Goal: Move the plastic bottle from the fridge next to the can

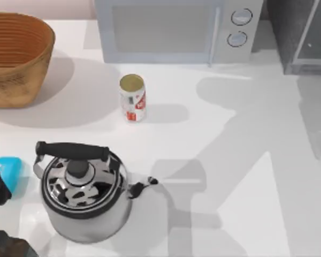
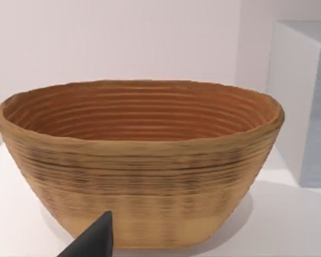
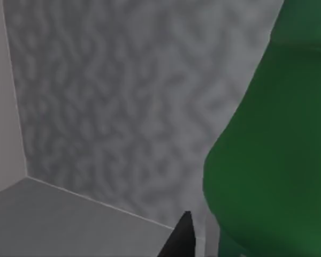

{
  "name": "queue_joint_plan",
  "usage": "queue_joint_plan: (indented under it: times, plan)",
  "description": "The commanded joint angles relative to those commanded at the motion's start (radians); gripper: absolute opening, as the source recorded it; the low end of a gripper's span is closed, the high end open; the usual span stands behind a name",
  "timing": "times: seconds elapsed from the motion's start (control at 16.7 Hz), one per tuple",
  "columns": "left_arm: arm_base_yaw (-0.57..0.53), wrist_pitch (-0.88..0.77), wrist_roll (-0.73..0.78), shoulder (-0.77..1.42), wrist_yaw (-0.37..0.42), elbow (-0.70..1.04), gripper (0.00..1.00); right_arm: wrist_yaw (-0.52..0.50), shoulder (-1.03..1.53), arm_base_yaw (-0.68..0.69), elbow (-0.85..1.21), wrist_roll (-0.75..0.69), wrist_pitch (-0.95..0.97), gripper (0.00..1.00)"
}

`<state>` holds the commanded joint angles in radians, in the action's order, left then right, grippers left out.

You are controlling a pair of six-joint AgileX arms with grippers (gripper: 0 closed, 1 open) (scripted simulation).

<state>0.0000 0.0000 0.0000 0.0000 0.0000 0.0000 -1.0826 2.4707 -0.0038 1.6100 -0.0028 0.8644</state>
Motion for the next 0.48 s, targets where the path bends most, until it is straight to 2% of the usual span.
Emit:
queue_joint_plan:
  times: [0.48]
  plan:
    - [0.000,0.000,0.000,0.000,0.000,0.000,1.00,0.000,0.000,0.000,0.000,0.000,0.000,0.00]
